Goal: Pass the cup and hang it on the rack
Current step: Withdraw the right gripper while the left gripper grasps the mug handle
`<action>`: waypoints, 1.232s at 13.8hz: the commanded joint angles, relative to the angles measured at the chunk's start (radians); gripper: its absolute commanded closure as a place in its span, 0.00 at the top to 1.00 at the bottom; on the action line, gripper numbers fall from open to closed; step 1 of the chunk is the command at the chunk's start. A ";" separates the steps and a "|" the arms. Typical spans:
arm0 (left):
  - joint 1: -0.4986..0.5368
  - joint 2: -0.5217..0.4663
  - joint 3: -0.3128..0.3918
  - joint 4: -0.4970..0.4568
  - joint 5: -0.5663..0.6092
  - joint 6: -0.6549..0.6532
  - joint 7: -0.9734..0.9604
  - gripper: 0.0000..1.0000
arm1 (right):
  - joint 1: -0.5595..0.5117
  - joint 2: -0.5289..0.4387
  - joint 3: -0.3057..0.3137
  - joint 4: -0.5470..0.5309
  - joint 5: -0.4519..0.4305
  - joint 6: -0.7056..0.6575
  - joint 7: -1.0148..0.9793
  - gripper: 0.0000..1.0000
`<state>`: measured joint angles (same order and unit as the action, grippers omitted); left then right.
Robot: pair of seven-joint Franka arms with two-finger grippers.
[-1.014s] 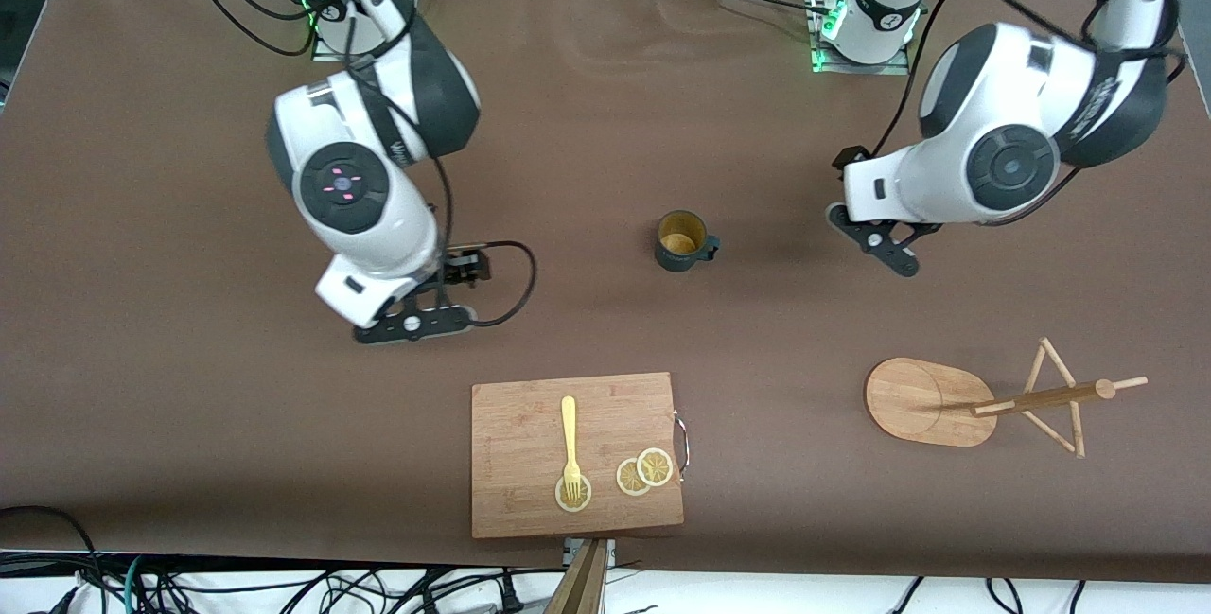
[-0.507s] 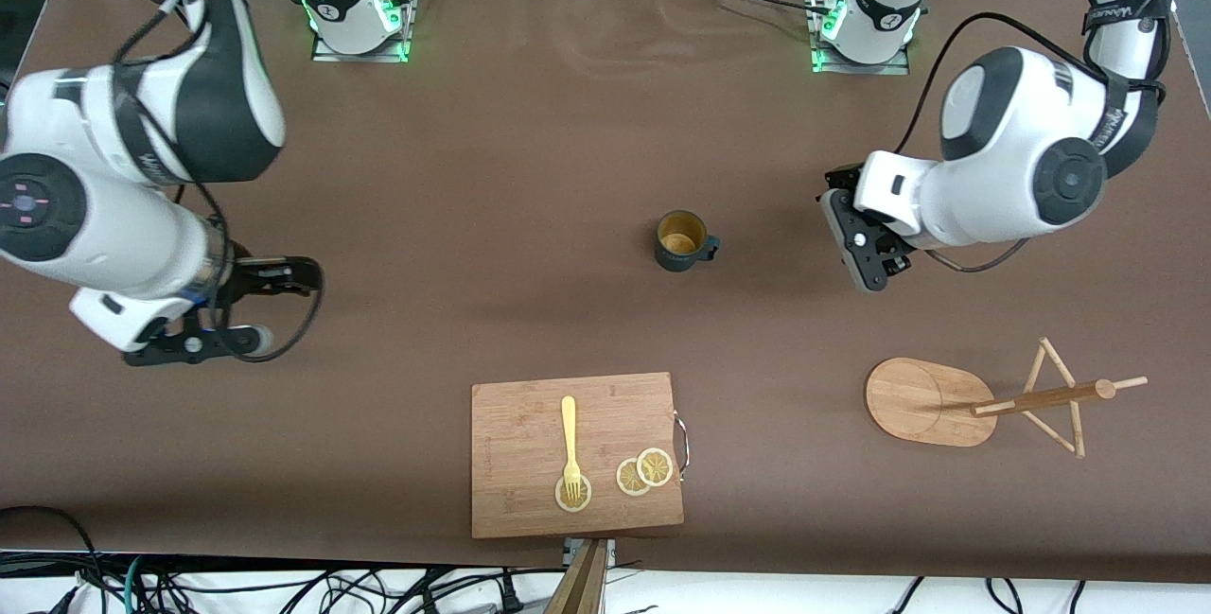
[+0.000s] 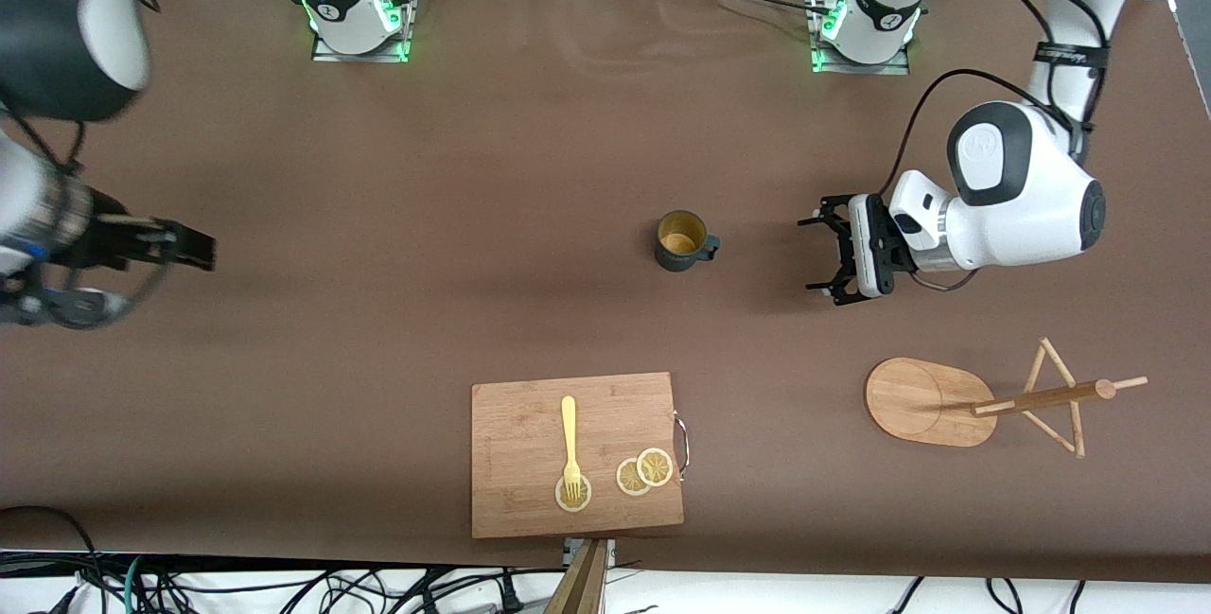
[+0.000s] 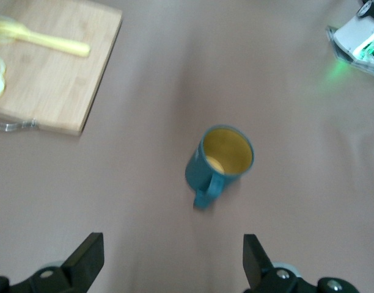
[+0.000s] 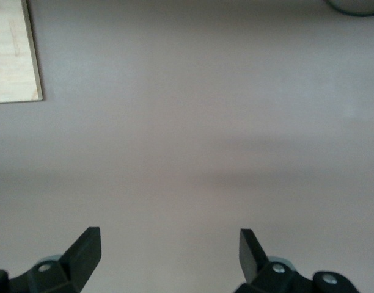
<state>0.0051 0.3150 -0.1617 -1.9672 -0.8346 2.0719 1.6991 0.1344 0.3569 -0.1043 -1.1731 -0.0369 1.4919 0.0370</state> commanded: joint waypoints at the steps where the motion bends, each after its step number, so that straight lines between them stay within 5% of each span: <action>1: 0.006 0.061 -0.007 -0.048 -0.211 0.046 0.302 1.00 | -0.053 -0.149 0.032 -0.129 -0.003 0.005 0.003 1.00; 8: -0.008 0.177 -0.010 -0.146 -0.612 0.041 0.900 1.00 | -0.124 -0.265 0.034 -0.281 0.009 0.001 -0.167 1.00; 17: -0.014 0.387 -0.065 -0.163 -0.868 -0.078 1.180 1.00 | -0.125 -0.248 0.029 -0.272 0.022 0.010 -0.154 1.00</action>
<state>-0.0059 0.6736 -0.2117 -2.1384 -1.6322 2.0096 2.7451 0.0279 0.1241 -0.0909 -1.4257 -0.0293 1.4867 -0.1001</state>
